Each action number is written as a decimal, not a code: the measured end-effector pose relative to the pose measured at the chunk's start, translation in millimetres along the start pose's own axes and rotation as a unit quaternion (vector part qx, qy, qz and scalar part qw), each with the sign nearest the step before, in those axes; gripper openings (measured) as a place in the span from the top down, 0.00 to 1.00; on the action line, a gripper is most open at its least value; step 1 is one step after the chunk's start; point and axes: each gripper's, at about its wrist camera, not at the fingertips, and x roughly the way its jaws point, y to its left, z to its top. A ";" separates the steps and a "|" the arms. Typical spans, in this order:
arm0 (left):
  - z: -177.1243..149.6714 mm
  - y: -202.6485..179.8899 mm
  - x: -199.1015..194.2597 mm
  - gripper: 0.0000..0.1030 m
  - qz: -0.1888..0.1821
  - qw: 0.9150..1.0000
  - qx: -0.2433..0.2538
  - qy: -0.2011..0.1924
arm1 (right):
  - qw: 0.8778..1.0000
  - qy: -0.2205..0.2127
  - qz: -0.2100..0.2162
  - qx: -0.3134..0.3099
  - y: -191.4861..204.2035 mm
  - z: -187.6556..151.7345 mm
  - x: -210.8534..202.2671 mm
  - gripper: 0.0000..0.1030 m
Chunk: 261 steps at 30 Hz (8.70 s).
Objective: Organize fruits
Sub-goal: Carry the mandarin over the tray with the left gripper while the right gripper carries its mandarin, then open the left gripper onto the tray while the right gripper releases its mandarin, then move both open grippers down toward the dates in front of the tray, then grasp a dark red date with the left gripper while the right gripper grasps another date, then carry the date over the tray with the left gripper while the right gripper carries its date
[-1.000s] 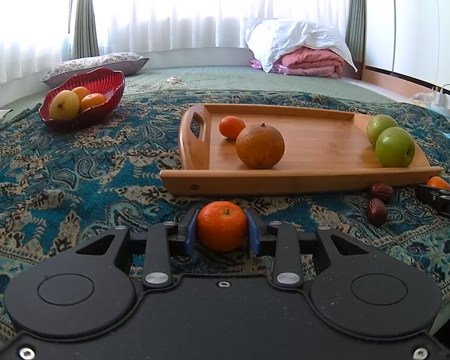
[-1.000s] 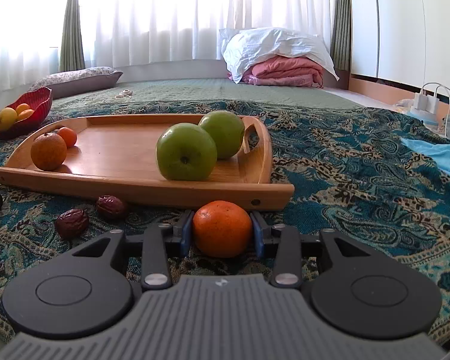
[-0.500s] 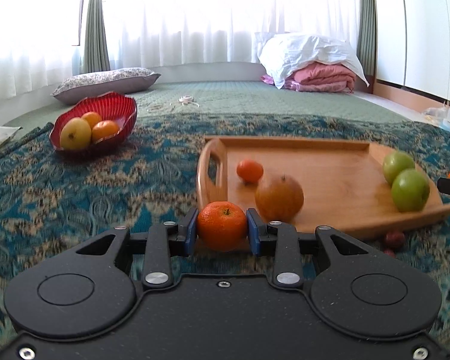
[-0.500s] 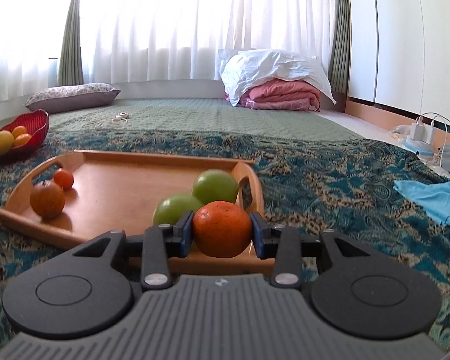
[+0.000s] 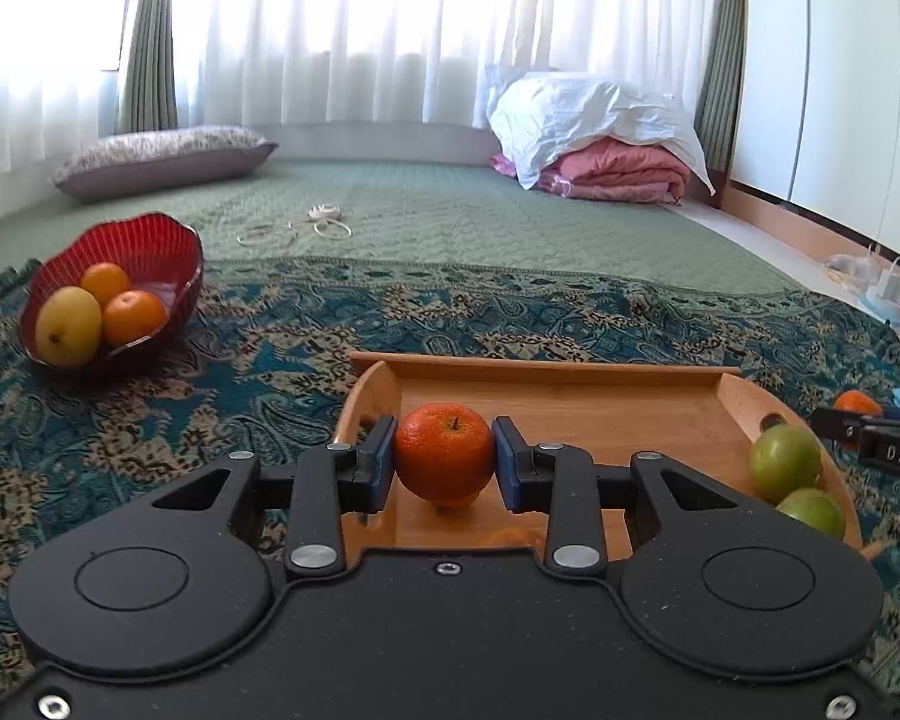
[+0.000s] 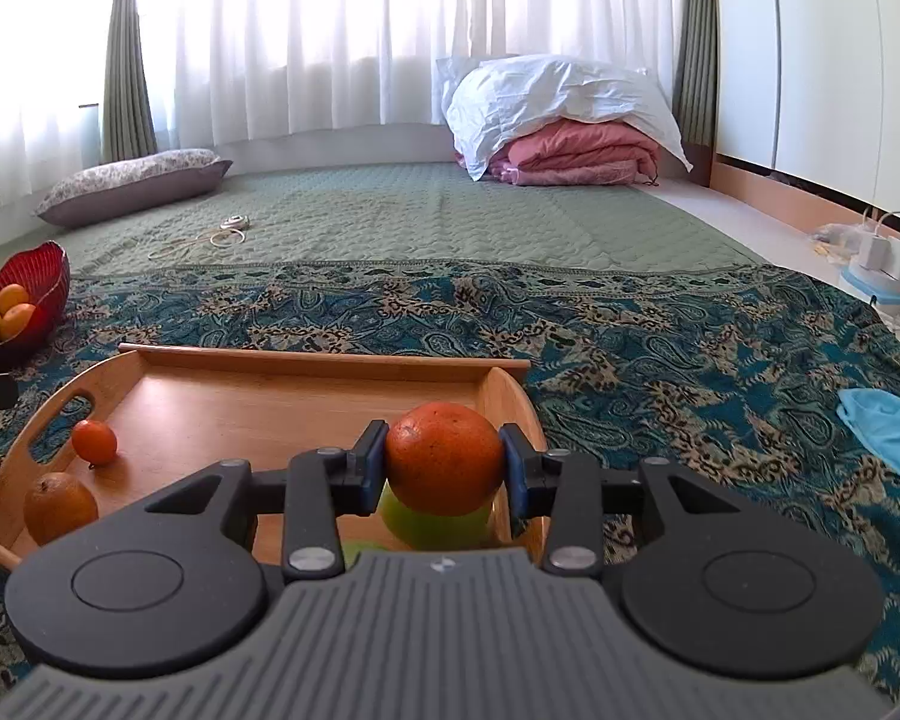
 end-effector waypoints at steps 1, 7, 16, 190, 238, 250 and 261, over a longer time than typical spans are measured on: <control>3.6 0.7 6.6 0.69 -0.002 1.000 -0.005 0.007 | 1.000 0.001 0.000 -0.005 1.4 2.2 3.6 0.58; 17.4 2.6 44.5 0.69 -0.004 0.999 -0.015 0.041 | 0.999 0.021 -0.002 -0.025 10.6 15.8 29.9 0.58; 28.0 0.0 88.8 0.69 -0.007 0.996 -0.019 0.088 | 0.998 0.069 0.006 -0.015 10.2 29.9 66.4 0.58; -127.3 -55.1 -31.1 0.83 -0.096 0.993 0.027 0.057 | 0.996 0.028 0.085 0.008 64.9 -106.2 -40.4 0.62; -78.9 -70.4 -40.6 0.82 -0.070 0.995 0.064 -0.006 | 0.996 -0.039 0.075 0.005 66.3 -70.7 -58.1 0.76; -52.7 -72.2 -15.4 0.82 -0.071 0.996 0.050 0.003 | 0.996 -0.047 0.069 0.006 63.1 -45.6 -40.6 0.76; -29.2 -73.2 15.8 0.82 -0.066 0.996 0.055 0.016 | 0.997 -0.034 0.067 0.000 59.9 -24.9 -14.0 0.76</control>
